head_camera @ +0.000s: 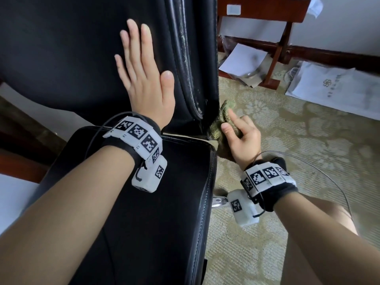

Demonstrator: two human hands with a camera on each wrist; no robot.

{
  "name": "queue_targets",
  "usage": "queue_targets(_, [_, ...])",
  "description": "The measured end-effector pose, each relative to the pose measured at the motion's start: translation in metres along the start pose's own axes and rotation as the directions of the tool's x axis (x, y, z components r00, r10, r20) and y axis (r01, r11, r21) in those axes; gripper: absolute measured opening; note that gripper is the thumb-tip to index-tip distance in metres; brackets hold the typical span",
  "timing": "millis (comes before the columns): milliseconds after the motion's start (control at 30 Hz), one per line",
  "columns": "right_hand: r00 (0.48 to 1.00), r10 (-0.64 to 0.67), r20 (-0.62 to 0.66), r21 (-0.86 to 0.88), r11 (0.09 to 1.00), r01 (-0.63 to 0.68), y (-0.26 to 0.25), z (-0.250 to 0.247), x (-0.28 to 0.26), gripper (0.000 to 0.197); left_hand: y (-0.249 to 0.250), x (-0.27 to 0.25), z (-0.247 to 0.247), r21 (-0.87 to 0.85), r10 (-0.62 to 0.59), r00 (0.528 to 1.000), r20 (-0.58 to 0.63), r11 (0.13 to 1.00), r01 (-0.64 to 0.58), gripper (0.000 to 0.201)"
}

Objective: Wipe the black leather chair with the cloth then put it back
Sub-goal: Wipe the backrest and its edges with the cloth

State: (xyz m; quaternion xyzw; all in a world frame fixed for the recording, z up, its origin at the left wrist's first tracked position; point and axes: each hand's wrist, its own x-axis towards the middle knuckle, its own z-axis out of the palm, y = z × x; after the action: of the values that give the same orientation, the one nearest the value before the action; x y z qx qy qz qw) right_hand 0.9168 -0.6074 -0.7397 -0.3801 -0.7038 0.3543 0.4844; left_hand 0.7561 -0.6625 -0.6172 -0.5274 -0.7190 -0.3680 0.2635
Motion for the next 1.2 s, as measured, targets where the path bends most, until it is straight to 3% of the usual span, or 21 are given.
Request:
queue_targets(67, [0.995,-0.086,-0.049,0.017,0.996,0.087,-0.014,-0.006,0.007,0.047,0.000,0.000,0.000,-0.002,0.011,1.000,-0.004,1.000,-0.011,0.063])
queue_targets(167, [0.964,-0.255,0.068,-0.102,0.960,0.261,-0.032,-0.002,0.020,0.049,-0.004,-0.001,0.001,-0.002,0.023,1.000,-0.007,1.000,-0.023,0.063])
queue_targets(233, [0.966,-0.165,0.199,-0.168,0.965,0.200,-0.033,0.009,0.027,0.047,-0.004,-0.001,0.002,-0.007,0.024,1.000,-0.009,1.000,-0.025,0.062])
queue_targets(333, [0.979,0.025,0.203,-0.150,0.989,0.006,-0.024,0.022,0.026,0.034,-0.005,-0.001,0.004,-0.014,0.026,1.000,-0.015,1.000,-0.027,0.061])
queue_targets(467, [0.976,0.064,0.209,-0.153,0.988,-0.032,-0.015,0.025,0.021,0.030,-0.005,0.000,0.006,-0.035,0.031,0.999,-0.027,0.999,-0.032,0.061])
queue_targets(667, [0.935,0.172,0.311,-0.213,0.971,-0.107,-0.003,0.025,0.009,0.040,-0.004,0.000,0.004,-0.014,0.031,0.999,-0.031,0.999,-0.032,0.061])
queue_targets(767, [0.936,0.141,0.322,-0.216,0.974,-0.073,-0.002,0.022,0.007,0.041,-0.003,0.001,0.002,-0.012,0.023,1.000,-0.019,1.000,-0.023,0.062])
queue_targets(867, [0.978,-0.009,0.209,-0.120,0.992,0.035,-0.004,0.011,0.007,0.036,-0.002,0.000,0.000,-0.007,0.016,1.000,-0.007,1.000,-0.016,0.063])
queue_targets(967, [0.994,-0.098,-0.039,-0.064,0.993,0.096,-0.009,-0.005,0.006,0.039,-0.001,-0.001,-0.002,0.002,0.012,1.000,0.000,1.000,-0.012,0.063])
queue_targets(1067, [0.969,-0.074,-0.236,-0.003,0.997,0.076,-0.018,-0.014,0.007,0.039,-0.002,-0.001,-0.002,0.006,0.013,1.000,0.003,1.000,-0.013,0.062])
queue_targets(1200, [0.965,0.001,-0.263,0.060,0.998,0.015,-0.033,-0.002,0.020,0.038,-0.003,-0.002,-0.002,0.029,0.020,1.000,0.003,0.999,-0.020,0.062])
